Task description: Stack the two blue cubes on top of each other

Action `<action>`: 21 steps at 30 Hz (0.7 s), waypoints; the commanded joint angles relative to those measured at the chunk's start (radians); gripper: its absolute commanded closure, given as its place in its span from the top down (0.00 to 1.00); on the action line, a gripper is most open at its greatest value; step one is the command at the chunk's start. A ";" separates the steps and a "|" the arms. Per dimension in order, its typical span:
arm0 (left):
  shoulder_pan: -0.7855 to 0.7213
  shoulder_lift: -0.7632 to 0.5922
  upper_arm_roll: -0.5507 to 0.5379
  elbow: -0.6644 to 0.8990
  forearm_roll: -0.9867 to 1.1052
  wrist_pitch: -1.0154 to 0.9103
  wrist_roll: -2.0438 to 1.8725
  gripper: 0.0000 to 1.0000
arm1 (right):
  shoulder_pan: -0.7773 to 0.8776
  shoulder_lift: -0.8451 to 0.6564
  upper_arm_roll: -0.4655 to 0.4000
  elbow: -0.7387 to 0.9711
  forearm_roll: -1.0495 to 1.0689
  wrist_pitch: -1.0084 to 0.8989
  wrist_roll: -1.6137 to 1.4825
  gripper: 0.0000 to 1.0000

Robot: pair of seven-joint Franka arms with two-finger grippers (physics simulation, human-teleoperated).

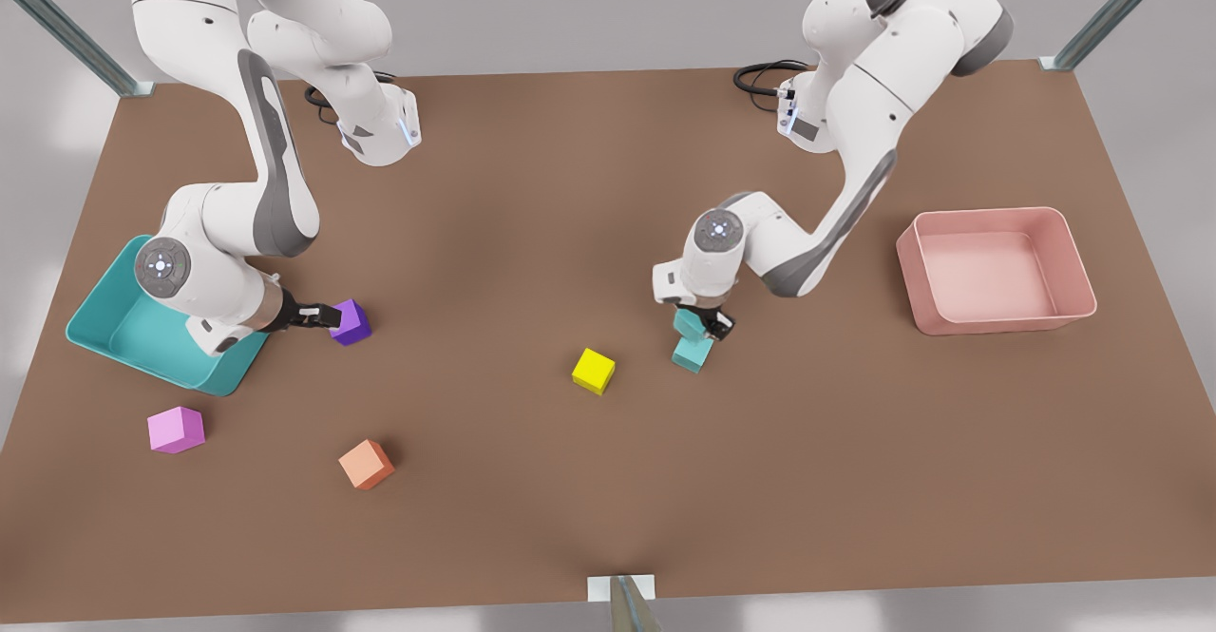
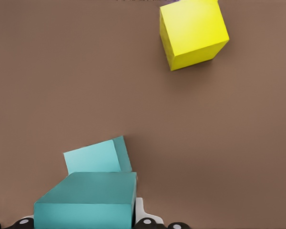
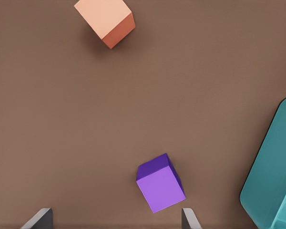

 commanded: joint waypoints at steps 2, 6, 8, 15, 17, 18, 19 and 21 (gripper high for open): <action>-0.003 0.047 0.012 0.056 0.057 -0.064 -0.486 0.49 | 0.000 -0.001 0.000 0.000 0.001 -0.001 -0.002 1.00; -0.004 0.079 0.010 0.087 0.076 -0.056 -0.503 0.49 | 0.000 -0.004 0.000 0.000 0.001 -0.004 -0.002 1.00; -0.016 0.084 0.012 0.091 0.076 -0.053 -0.517 0.49 | 0.000 -0.007 0.000 0.000 0.001 -0.004 -0.002 1.00; -0.030 0.104 0.013 0.088 0.099 -0.045 -0.560 0.49 | 0.000 -0.002 0.000 0.000 0.001 -0.002 -0.002 1.00; -0.032 0.104 0.013 0.088 0.100 -0.045 -0.566 0.51 | 0.000 -0.002 0.000 0.000 0.001 -0.002 -0.002 1.00; -0.033 0.104 0.013 0.087 0.100 -0.045 -0.570 0.87 | 0.000 -0.002 0.000 0.002 0.001 -0.002 -0.002 1.00; -0.033 0.102 0.013 0.088 0.106 -0.045 -0.581 1.00 | 0.000 -0.002 0.000 0.000 0.001 -0.002 -0.002 1.00; -0.033 0.099 0.013 0.088 0.108 -0.047 -0.589 1.00 | 0.000 -0.005 0.000 0.000 0.001 -0.004 -0.002 1.00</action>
